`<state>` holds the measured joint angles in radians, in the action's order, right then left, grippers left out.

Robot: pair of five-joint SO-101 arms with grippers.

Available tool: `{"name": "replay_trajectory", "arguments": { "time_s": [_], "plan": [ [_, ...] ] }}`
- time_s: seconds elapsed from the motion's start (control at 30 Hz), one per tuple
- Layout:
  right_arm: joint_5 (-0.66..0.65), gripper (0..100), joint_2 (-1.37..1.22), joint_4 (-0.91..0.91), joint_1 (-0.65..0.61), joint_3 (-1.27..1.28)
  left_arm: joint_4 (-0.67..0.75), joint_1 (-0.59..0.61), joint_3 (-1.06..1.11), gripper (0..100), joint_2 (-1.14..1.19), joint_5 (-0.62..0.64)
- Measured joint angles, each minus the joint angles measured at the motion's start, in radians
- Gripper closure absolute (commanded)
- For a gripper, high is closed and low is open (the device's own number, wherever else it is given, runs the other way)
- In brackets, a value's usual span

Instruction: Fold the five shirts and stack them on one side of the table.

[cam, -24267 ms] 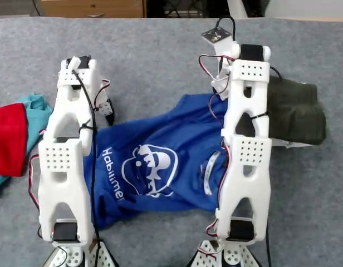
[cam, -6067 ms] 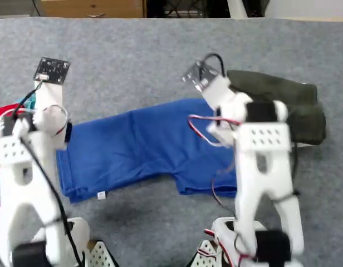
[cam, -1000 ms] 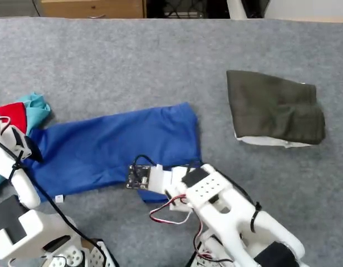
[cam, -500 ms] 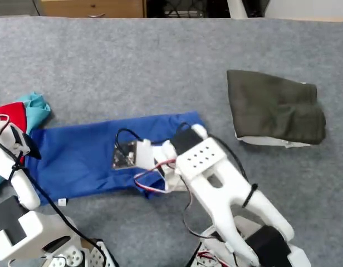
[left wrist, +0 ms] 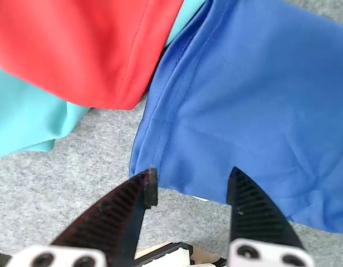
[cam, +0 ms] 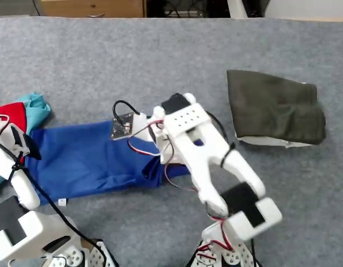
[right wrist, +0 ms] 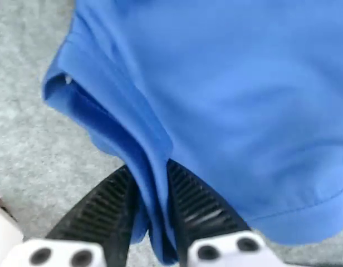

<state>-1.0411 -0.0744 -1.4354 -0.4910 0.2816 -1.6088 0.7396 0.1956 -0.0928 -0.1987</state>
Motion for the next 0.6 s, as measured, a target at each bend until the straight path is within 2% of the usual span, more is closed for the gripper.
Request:
{"name": "replay_trajectory", "arguments": {
  "time_s": [0.23,0.33,0.47,0.6],
  "plan": [
    [0.0,97.1,-0.124,0.002,0.0,-0.103,0.043,0.017,0.009,78,0.0,-0.005],
    [0.0,83.6,-0.135,0.048,0.0,-0.114,0.052,0.021,0.02,78,0.0,-0.005],
    [0.074,63.5,-0.137,0.106,0.0,-0.121,0.051,0.021,0.02,78,0.0,-0.005],
    [0.098,60.0,-0.138,0.084,0.0,-0.166,0.051,0.021,0.02,78,0.0,-0.005]
  ]
}}
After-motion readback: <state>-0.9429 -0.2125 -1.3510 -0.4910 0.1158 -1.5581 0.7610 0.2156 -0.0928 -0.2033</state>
